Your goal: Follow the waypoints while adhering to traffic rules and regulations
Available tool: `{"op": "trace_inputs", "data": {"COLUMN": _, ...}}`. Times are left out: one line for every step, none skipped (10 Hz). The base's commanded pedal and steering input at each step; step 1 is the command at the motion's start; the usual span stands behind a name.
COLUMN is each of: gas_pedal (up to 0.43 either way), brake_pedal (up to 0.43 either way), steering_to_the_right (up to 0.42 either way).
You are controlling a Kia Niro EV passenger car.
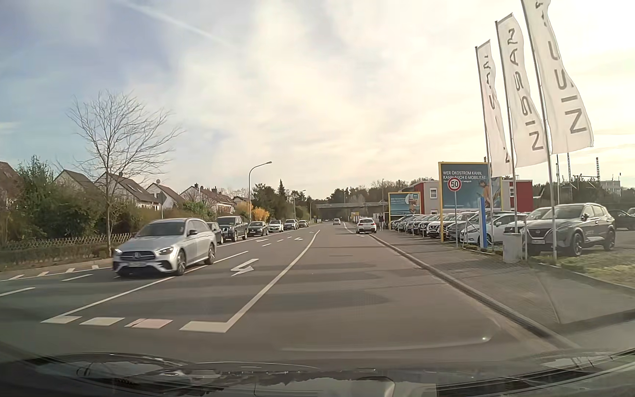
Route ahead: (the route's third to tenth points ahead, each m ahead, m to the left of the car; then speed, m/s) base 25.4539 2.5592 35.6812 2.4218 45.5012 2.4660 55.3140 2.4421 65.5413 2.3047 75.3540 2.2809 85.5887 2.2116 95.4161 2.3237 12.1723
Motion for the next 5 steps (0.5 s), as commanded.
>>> {"op": "trace_inputs", "data": {"gas_pedal": 0.118, "brake_pedal": 0.000, "steering_to_the_right": -0.003}}
{"op": "trace_inputs", "data": {"gas_pedal": 0.118, "brake_pedal": 0.000, "steering_to_the_right": -0.003}}
{"op": "trace_inputs", "data": {"gas_pedal": 0.118, "brake_pedal": 0.000, "steering_to_the_right": -0.003}}
{"op": "trace_inputs", "data": {"gas_pedal": 0.118, "brake_pedal": 0.000, "steering_to_the_right": -0.003}}
{"op": "trace_inputs", "data": {"gas_pedal": 0.118, "brake_pedal": 0.000, "steering_to_the_right": -0.004}}
